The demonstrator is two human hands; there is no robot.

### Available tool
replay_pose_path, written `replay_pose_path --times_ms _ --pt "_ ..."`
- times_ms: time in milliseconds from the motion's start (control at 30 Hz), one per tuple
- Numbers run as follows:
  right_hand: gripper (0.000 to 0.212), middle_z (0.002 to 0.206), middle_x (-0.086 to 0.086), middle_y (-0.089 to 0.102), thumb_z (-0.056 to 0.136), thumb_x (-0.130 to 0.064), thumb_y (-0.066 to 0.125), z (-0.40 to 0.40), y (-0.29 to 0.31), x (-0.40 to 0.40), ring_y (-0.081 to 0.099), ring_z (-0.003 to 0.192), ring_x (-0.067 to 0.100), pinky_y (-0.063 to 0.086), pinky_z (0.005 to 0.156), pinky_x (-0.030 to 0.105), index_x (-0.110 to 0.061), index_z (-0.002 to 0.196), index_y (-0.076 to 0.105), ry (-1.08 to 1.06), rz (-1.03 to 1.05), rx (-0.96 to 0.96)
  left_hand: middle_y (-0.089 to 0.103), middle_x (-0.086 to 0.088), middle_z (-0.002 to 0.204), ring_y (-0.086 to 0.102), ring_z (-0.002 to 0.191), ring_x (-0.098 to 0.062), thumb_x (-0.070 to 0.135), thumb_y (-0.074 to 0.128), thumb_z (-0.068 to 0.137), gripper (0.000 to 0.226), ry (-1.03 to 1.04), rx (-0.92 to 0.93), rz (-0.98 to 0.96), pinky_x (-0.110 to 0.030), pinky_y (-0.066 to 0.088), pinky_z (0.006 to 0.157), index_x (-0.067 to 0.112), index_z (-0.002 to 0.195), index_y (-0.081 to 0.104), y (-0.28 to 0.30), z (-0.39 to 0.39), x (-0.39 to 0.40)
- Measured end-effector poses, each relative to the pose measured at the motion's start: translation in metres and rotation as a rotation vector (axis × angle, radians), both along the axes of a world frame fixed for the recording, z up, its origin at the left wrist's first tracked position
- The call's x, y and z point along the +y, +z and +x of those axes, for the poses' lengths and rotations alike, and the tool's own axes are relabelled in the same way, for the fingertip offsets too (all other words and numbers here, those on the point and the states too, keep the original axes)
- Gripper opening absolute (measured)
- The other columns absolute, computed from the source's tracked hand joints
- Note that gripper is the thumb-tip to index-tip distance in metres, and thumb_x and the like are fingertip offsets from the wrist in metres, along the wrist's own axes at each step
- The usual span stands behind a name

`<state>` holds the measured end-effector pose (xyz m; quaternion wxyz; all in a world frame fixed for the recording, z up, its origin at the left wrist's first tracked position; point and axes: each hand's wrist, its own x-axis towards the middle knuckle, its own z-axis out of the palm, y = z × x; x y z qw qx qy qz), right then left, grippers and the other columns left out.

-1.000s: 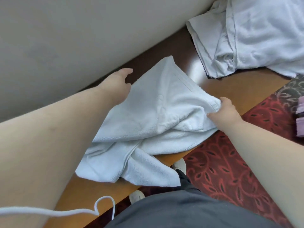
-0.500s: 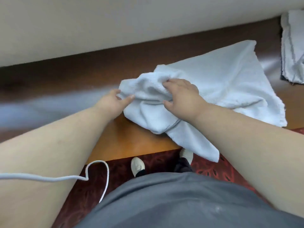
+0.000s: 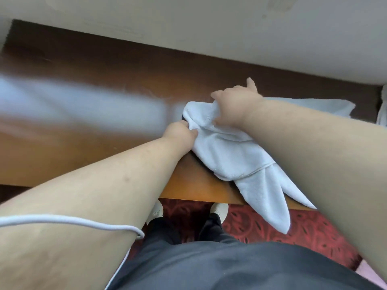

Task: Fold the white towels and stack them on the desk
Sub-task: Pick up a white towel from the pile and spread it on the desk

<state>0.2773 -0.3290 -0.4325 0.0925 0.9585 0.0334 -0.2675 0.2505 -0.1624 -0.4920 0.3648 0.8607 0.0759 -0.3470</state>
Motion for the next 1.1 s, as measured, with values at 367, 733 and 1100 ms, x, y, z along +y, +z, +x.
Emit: replay_pose_path --times_ms 367,733,1100 --pt "0.037 0.1 -0.014 0.064 0.081 -0.035 0.066 0.043 0.07 0.0 0.058 0.088 0.011 0.045 0.077 0.034 -0.043 0.116 0.058 0.094 0.213 0.238 0.064 0.006 0.115 0.059 0.106 -0.013 0.037 0.045 0.1 0.031 0.108 -0.34 -0.514 -0.04 0.048 0.097 0.031 0.13 0.045 0.037 -0.016 0.0" --pt "0.045 0.074 -0.012 0.071 0.064 -0.012 0.041 0.045 0.112 -0.035 0.068 0.069 0.011 0.054 0.059 0.027 -0.039 0.087 0.069 -0.422 0.672 -0.128 0.036 0.005 0.151 0.042 0.132 -0.01 0.058 0.072 0.075 0.053 0.056 -0.275 -0.459 -0.029 0.037 0.106 0.032 0.12 0.061 0.03 0.017 0.001" --pt "0.077 0.141 0.006 0.047 0.081 -0.05 0.071 0.013 0.09 -0.029 0.044 0.13 0.018 0.029 0.105 0.017 -0.013 0.143 0.044 -0.071 0.609 -0.429 0.074 -0.002 0.104 0.071 0.097 -0.02 0.041 0.068 0.079 0.038 0.226 -0.148 -0.732 -0.042 0.056 0.088 0.02 0.111 0.067 0.068 0.048 -0.034"
